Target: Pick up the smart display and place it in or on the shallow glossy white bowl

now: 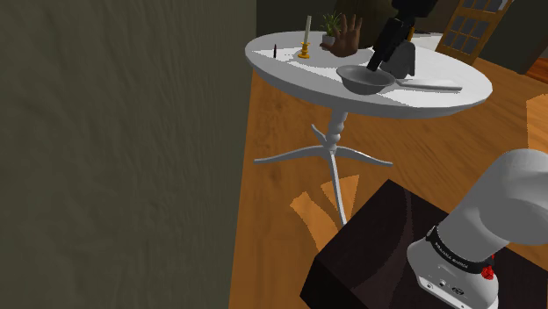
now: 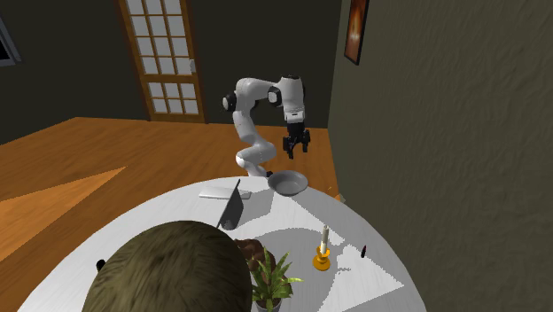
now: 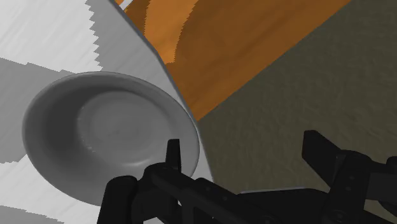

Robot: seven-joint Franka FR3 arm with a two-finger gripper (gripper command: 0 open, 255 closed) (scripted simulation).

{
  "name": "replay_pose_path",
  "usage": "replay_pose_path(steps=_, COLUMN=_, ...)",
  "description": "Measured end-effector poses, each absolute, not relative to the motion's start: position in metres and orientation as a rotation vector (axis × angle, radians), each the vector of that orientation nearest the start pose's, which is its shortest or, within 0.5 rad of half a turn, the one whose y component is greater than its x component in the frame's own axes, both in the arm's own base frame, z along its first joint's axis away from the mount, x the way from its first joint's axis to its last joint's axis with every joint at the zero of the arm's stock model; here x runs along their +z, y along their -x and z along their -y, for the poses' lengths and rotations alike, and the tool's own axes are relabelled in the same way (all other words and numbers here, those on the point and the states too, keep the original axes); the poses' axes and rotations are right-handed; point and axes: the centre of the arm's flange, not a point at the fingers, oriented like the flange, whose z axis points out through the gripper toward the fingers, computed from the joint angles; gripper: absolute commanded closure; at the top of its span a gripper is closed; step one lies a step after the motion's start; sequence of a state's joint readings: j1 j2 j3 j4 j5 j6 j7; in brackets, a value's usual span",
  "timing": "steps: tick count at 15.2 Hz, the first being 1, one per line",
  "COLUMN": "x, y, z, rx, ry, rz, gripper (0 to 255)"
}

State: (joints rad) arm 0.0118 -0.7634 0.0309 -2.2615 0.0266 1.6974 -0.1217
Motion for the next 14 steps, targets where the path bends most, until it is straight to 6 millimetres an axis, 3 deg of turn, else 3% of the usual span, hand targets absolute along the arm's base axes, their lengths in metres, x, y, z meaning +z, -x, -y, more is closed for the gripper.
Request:
replay_pose_path(steps=4, x=0.642, y=-0.342, z=-0.001, rx=-0.294, ry=3.138, rz=0.149, gripper=0)
replay_pose_path(steps=12, x=0.648, y=-0.402, z=0.081, rx=-0.218, ry=3.180, rz=-0.224, gripper=0)
replay_pose_path(steps=14, x=0.648, y=-0.410, z=0.106, rx=-0.198, ry=3.184, rz=-0.321, gripper=0)
